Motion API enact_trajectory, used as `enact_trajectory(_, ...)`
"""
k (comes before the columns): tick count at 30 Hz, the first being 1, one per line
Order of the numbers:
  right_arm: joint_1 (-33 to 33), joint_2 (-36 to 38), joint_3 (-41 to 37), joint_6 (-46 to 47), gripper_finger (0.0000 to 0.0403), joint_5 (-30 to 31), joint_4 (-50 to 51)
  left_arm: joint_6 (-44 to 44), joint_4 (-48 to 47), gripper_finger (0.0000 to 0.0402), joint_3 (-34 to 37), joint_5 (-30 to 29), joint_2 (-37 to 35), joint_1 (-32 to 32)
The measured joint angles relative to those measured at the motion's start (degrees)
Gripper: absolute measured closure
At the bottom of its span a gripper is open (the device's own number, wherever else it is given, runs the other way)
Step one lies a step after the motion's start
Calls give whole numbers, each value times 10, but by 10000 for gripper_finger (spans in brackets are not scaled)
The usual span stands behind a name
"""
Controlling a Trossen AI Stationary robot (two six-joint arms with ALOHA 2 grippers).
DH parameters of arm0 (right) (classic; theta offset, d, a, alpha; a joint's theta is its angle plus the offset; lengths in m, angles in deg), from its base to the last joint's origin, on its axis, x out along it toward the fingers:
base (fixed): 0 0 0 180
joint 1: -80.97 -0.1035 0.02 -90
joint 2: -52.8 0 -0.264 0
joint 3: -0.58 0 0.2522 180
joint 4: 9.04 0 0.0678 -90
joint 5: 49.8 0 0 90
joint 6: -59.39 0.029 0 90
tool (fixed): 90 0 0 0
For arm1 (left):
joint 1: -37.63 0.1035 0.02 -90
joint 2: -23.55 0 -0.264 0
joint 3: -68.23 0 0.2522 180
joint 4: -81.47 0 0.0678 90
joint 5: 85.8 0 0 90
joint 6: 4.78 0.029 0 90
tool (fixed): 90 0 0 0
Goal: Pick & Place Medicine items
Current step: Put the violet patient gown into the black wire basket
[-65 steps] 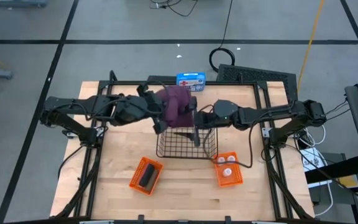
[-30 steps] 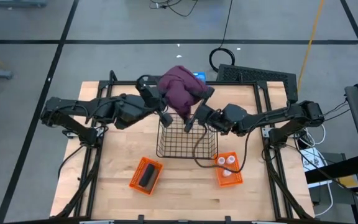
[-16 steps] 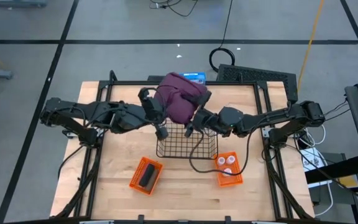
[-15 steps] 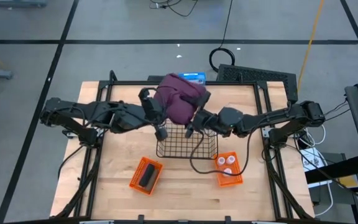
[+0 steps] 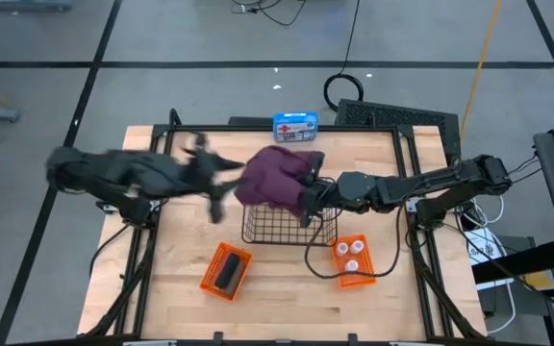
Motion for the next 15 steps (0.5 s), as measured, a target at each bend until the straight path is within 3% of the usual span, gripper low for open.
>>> enact_trajectory(6,-31,38,0,61,368,-3,93,5,-41,220,5,-8,-84,-24)
enact_trajectory(13,-64,52,2,142,368,11,196,-54,-44,203,69,-17,-112,-26)
enact_trajectory(15,-63,53,20,166,368,-11,224,-62,-45,203,85,-29,-113,-26)
